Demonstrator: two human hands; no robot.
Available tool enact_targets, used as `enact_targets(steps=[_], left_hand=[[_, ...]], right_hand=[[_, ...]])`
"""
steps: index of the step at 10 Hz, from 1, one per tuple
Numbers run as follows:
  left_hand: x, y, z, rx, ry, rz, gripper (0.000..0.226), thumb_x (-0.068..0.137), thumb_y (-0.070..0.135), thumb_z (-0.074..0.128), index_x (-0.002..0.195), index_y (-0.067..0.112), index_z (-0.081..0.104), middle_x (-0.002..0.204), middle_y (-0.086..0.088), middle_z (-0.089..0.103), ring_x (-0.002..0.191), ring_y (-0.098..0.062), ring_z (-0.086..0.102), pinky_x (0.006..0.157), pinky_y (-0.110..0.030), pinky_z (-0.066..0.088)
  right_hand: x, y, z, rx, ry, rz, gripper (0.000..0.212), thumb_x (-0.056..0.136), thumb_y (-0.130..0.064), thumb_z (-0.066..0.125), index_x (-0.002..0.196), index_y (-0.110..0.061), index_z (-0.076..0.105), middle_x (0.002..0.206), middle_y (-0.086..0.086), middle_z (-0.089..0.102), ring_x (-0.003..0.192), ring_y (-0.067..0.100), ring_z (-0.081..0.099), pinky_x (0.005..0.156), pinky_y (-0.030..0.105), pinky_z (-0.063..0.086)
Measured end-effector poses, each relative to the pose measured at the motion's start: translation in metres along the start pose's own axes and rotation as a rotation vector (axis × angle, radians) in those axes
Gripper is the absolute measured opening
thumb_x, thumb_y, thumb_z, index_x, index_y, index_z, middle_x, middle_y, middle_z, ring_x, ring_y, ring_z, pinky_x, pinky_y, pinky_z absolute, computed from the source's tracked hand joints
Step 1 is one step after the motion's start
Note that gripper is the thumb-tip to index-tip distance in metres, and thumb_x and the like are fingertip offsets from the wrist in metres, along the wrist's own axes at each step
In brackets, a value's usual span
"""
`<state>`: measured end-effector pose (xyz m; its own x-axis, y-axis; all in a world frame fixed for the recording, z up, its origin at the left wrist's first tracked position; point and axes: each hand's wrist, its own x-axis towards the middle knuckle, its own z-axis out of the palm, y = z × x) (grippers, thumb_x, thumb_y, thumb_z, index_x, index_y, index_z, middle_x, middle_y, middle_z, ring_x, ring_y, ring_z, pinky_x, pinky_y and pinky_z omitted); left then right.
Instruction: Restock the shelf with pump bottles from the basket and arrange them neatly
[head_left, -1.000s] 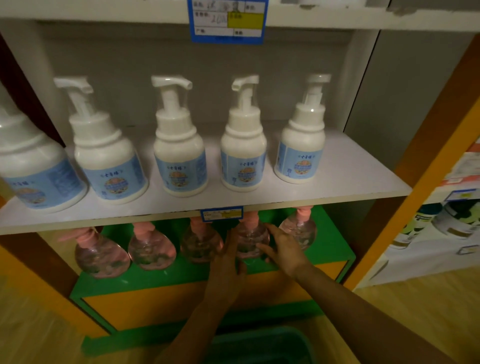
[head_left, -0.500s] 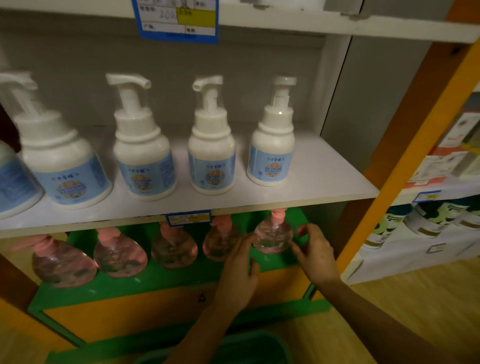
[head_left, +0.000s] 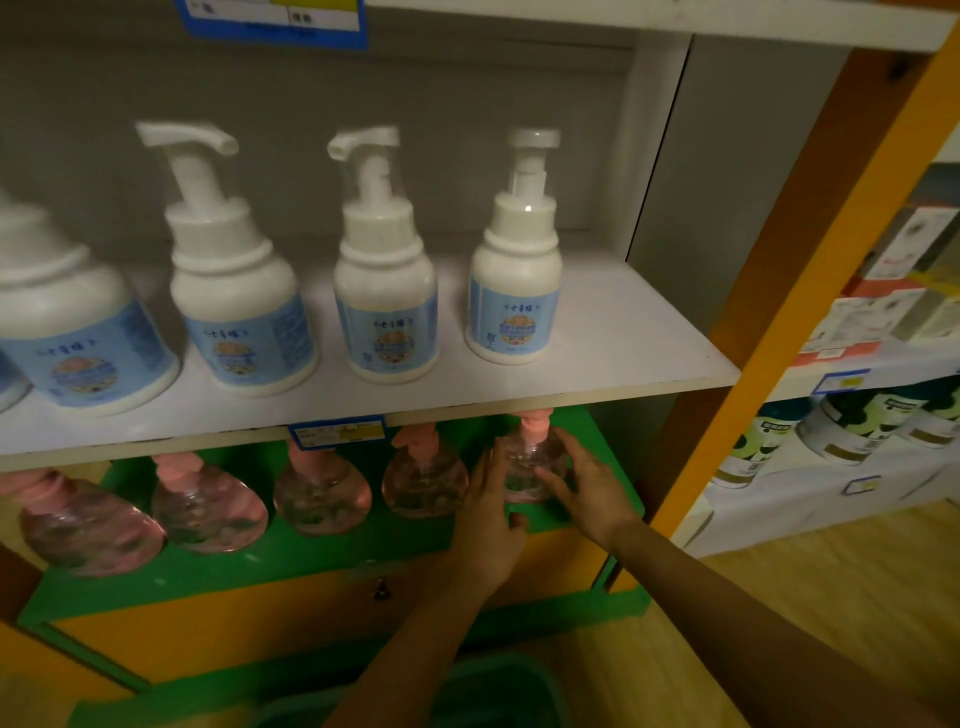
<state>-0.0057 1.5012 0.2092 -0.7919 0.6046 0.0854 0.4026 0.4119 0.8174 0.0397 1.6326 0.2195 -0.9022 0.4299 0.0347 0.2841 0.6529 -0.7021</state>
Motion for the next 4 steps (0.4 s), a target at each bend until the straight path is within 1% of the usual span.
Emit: enact_targets(steps=[1, 2, 3, 4], left_hand=[[-0.002, 0.000, 0.001, 0.005, 0.009, -0.003, 0.086, 0.079, -0.002, 0.055, 0.144, 0.025, 0.006, 0.154, -0.001, 0.016, 0.139, -0.020, 0.025, 0.112, -0.031, 0.030], [-0.003, 0.002, -0.001, 0.007, -0.022, -0.010, 0.087, 0.081, -0.001, 0.054, 0.144, 0.026, 0.001, 0.155, -0.001, 0.012, 0.139, -0.020, 0.025, 0.111, -0.031, 0.030], [-0.001, 0.002, -0.007, 0.002, -0.071, -0.024, 0.084, 0.083, 0.000, 0.052, 0.144, 0.024, 0.001, 0.156, -0.002, 0.008, 0.141, -0.021, 0.019, 0.113, -0.030, 0.025], [-0.007, 0.009, -0.018, 0.016, -0.022, -0.027, 0.076, 0.084, 0.004, 0.052, 0.145, 0.020, 0.009, 0.156, -0.003, 0.011, 0.143, -0.020, 0.014, 0.115, -0.029, 0.018]], right_hand=[[-0.002, -0.002, -0.001, -0.015, 0.003, -0.018, 0.057, 0.090, -0.027, 0.053, 0.140, -0.020, 0.027, 0.136, 0.009, 0.050, 0.119, 0.022, 0.051, 0.097, 0.026, 0.038], [-0.004, -0.004, -0.003, -0.030, -0.013, 0.001, 0.057, 0.091, -0.027, 0.052, 0.141, -0.021, 0.025, 0.137, 0.008, 0.049, 0.119, 0.022, 0.051, 0.098, 0.029, 0.040], [-0.005, -0.005, -0.002, -0.052, -0.051, 0.036, 0.062, 0.091, -0.030, 0.050, 0.144, -0.021, 0.019, 0.144, 0.008, 0.042, 0.126, 0.024, 0.046, 0.105, 0.035, 0.038], [-0.011, -0.013, -0.006, -0.123, 0.022, 0.066, 0.062, 0.091, -0.032, 0.050, 0.142, -0.012, 0.022, 0.148, 0.011, 0.033, 0.133, 0.025, 0.036, 0.110, 0.033, 0.029]])
